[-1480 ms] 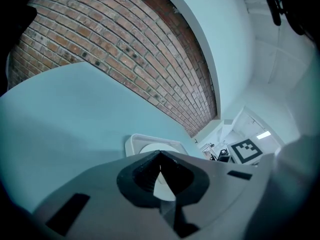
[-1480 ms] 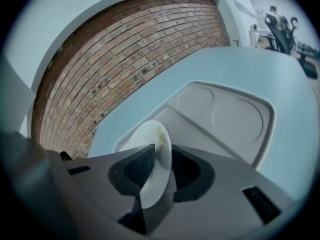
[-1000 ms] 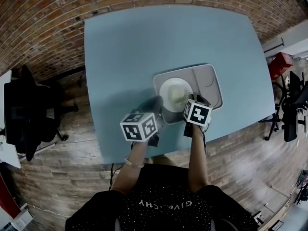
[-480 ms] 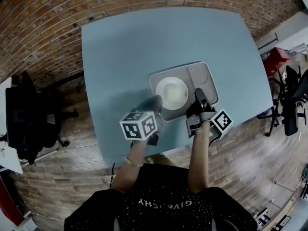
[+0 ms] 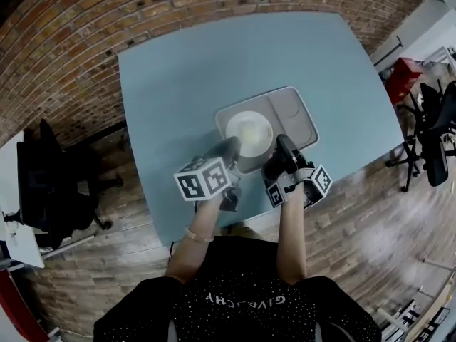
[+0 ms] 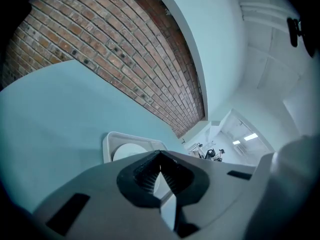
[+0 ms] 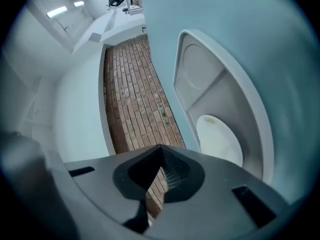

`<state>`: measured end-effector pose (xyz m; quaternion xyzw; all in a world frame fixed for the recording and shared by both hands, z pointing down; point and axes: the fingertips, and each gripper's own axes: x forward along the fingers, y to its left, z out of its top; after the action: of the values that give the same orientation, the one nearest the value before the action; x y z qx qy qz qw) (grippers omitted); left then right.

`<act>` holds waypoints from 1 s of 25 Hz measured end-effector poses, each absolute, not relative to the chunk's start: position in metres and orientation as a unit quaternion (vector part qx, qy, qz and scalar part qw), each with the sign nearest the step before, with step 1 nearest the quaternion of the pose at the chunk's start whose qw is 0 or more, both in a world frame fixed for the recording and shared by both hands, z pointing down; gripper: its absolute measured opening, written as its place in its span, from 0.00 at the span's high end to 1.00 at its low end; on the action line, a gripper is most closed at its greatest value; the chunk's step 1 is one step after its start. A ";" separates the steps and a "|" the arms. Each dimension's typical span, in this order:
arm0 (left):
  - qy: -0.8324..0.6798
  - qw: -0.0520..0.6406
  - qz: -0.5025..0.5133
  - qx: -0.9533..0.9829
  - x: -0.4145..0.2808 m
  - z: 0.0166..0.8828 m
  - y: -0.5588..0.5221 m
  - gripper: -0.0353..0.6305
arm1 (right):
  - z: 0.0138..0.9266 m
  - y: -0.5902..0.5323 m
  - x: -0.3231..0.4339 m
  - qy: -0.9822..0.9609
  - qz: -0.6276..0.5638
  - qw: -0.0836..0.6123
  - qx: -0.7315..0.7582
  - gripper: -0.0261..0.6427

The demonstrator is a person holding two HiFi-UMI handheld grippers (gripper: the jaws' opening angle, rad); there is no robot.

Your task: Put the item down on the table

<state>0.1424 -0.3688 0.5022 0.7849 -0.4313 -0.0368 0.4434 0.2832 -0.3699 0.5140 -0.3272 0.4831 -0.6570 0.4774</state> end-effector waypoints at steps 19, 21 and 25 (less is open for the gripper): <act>-0.419 0.459 -0.016 0.783 0.159 0.518 -0.353 0.93 | 0.508 -0.360 0.280 0.572 -0.622 0.384 -0.373 0.94; -0.424 0.457 -0.010 0.782 0.157 0.521 -0.352 0.93 | 0.507 -0.361 0.280 0.586 -0.614 0.365 -0.383 0.94; -0.425 0.455 -0.012 0.782 0.157 0.520 -0.354 0.93 | 0.505 -0.362 0.279 0.610 -0.597 0.335 -0.399 0.94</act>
<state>0.1565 -0.3535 0.5201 0.7824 -0.4253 -0.0122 0.4548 0.2788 -0.3625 0.5047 -0.3987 0.6099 -0.5973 0.3352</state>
